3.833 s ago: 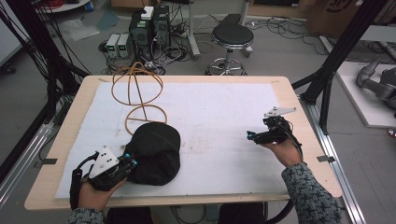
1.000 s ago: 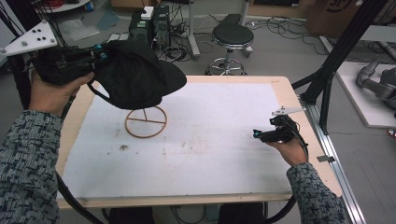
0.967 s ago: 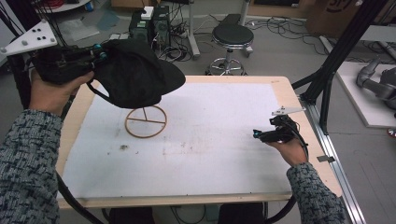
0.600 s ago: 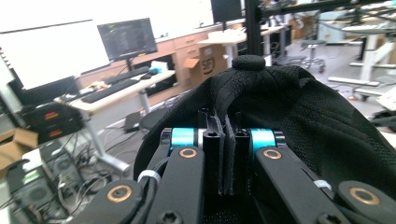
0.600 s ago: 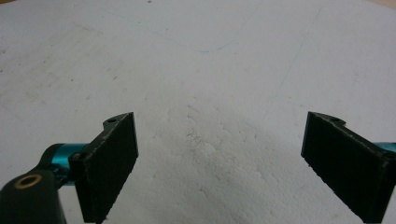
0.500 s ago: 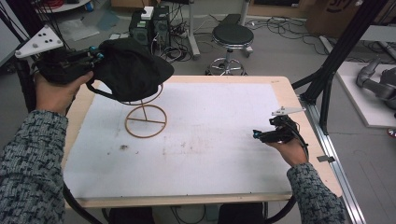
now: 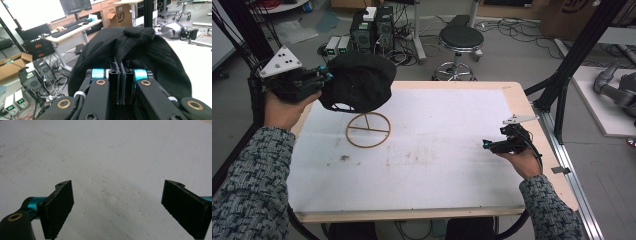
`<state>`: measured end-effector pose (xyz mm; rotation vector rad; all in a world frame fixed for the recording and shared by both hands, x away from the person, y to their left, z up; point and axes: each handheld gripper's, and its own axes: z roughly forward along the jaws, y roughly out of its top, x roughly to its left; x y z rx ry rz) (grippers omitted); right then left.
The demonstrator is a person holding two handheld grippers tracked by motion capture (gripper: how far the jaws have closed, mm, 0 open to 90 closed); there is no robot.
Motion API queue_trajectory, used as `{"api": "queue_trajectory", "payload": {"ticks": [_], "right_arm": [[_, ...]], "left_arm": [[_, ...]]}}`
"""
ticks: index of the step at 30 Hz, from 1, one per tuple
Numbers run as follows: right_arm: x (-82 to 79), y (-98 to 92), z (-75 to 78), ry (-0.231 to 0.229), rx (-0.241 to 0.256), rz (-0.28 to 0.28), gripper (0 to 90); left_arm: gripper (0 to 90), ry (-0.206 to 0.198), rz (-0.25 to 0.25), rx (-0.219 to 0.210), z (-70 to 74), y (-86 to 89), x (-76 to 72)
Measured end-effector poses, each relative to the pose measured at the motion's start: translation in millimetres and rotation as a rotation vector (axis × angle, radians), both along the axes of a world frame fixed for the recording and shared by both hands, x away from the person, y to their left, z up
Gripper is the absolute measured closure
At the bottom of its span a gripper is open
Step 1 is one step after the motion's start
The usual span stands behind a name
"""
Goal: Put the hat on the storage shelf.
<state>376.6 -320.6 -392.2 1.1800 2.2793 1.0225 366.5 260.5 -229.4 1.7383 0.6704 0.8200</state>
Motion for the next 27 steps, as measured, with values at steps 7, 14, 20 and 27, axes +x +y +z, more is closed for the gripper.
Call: {"api": "queue_trajectory", "payload": {"ticks": [7,14,20,27], "right_arm": [[-0.4,-0.1,-3.6,0.009,-0.011,0.006,10.6],[-1.1,-3.4,-4.8,0.007,-0.006,0.0,10.6],[-1.2,-3.9,-5.5,0.011,-0.005,-0.003,10.6],[-0.5,-3.1,-6.1,0.013,-0.004,0.003,10.6]], "left_arm": [[87.4,0.028,0.021,0.034,-14.8,-2.3,0.9],[87.2,0.039,0.036,0.036,-23.3,-3.4,4.4],[86.3,0.059,0.052,0.019,-30.5,-1.3,6.5],[84.9,0.075,0.085,-0.004,-38.8,-1.1,11.2]]}}
